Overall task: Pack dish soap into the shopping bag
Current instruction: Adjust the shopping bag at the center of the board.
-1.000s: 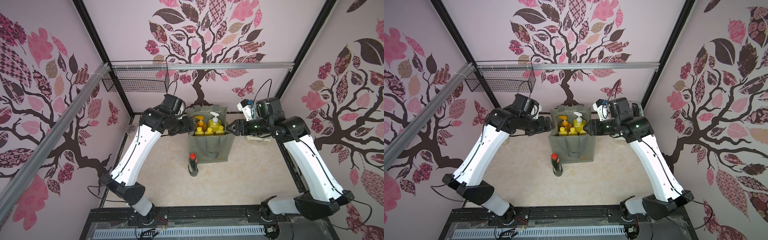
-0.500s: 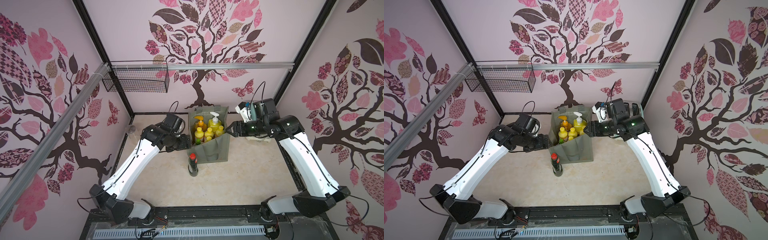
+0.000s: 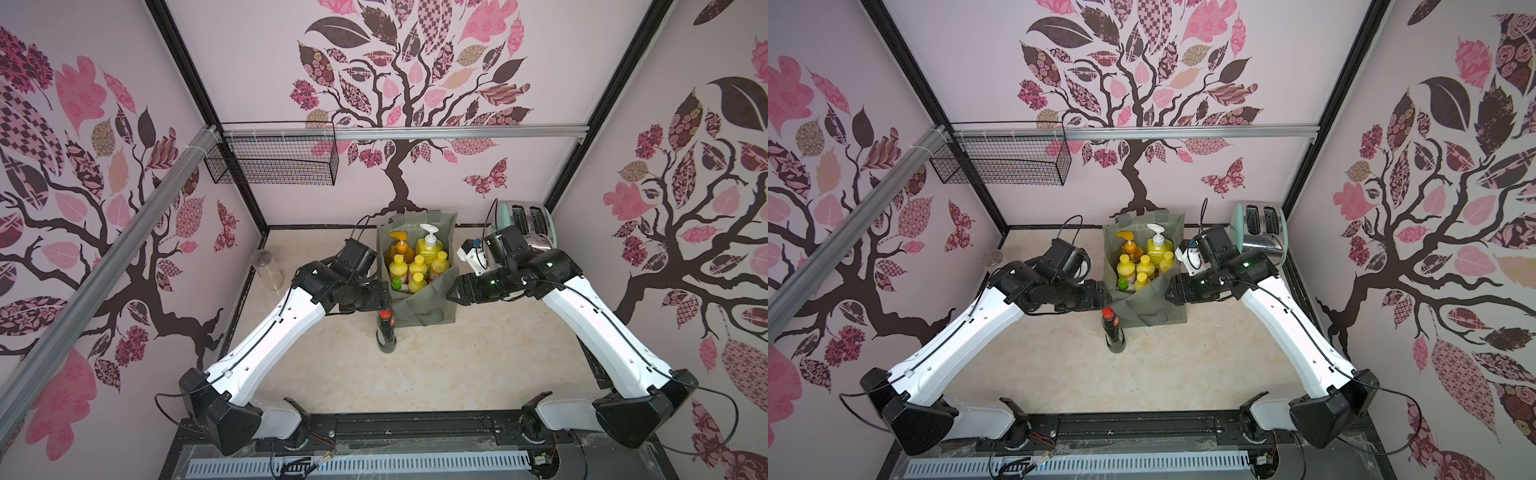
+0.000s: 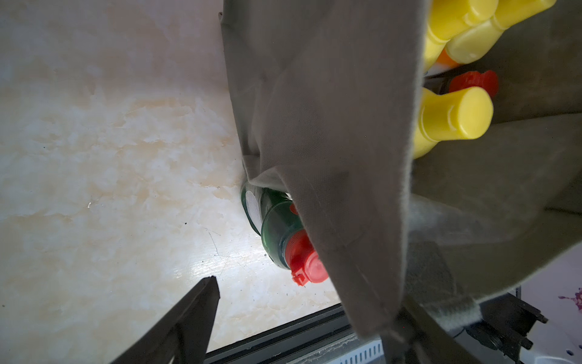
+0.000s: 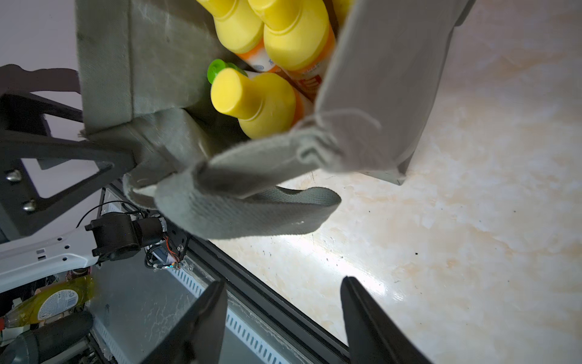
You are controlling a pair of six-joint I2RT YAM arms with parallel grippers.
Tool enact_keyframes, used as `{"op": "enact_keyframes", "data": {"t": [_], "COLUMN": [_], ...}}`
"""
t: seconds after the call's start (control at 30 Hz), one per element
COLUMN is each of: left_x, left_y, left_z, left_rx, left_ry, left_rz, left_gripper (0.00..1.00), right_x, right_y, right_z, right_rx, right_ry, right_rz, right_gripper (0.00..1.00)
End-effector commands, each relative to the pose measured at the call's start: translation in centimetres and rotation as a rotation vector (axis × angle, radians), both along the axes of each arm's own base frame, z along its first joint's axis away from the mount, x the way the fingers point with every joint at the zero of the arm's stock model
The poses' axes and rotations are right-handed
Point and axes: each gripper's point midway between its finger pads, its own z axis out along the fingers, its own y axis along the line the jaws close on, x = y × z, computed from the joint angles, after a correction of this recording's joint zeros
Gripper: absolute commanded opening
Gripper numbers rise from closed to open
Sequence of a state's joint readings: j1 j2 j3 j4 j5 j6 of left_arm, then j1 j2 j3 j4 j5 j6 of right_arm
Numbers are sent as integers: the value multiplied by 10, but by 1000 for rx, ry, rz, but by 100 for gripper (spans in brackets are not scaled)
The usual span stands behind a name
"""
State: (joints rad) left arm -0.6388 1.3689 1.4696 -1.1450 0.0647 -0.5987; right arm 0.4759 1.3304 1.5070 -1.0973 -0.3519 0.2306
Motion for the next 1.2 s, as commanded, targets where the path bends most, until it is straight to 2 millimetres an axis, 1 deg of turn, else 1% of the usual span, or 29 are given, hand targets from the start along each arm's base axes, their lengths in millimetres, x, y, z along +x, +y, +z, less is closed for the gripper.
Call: {"op": "enact_keyframes", "data": {"t": [0.0,0.03,0.17,0.23,0.27,0.33,0.4,0.47,0.57,0.7,0.77,0.87,0.97,1.07,1.17], "left_x": [-17,-16,-9,-4,-2,2,5,8,14,22,23,22,15,7,1], "left_y": [14,14,9,7,5,4,7,12,23,41,48,57,65,75,80], "left_z": [-9,-8,9,17,20,21,24,32,57,98,115,135,139,128,110], "left_rx": [60,61,51,43,37,23,0,-21,-55,-73,-82,-93,-91,-96,-117], "left_ry": [38,38,11,-2,-2,5,8,-10,-71,-194,-253,-347,-406,-446,-470], "left_rz": [-16,-16,-20,-21,-19,-4,27,55,91,145,164,176,176,210,230], "left_gripper": [82,82,82,82,82,82,82,81,81,81,80,80,80,80,80], "right_x": [-6,-6,-4,-11,-16,-27,-36,-42,-49,-61,-61,-55,-49,-46,-48], "right_y": [-3,-2,10,18,23,30,34,38,48,65,67,67,63,60,63], "right_z": [7,10,40,50,50,44,36,33,33,29,29,37,43,43,32], "right_rx": [-1,6,78,106,109,108,123,139,156,154,171,187,197,213,232], "right_ry": [-24,-31,-66,-84,-94,-94,-77,-77,-81,-77,-72,-110,-173,-214,-242], "right_rz": [17,19,55,94,119,155,167,172,188,232,220,186,160,139,168], "right_gripper": [63,63,62,62,61,61,61,60,60,60,60,60,61,61,61]}}
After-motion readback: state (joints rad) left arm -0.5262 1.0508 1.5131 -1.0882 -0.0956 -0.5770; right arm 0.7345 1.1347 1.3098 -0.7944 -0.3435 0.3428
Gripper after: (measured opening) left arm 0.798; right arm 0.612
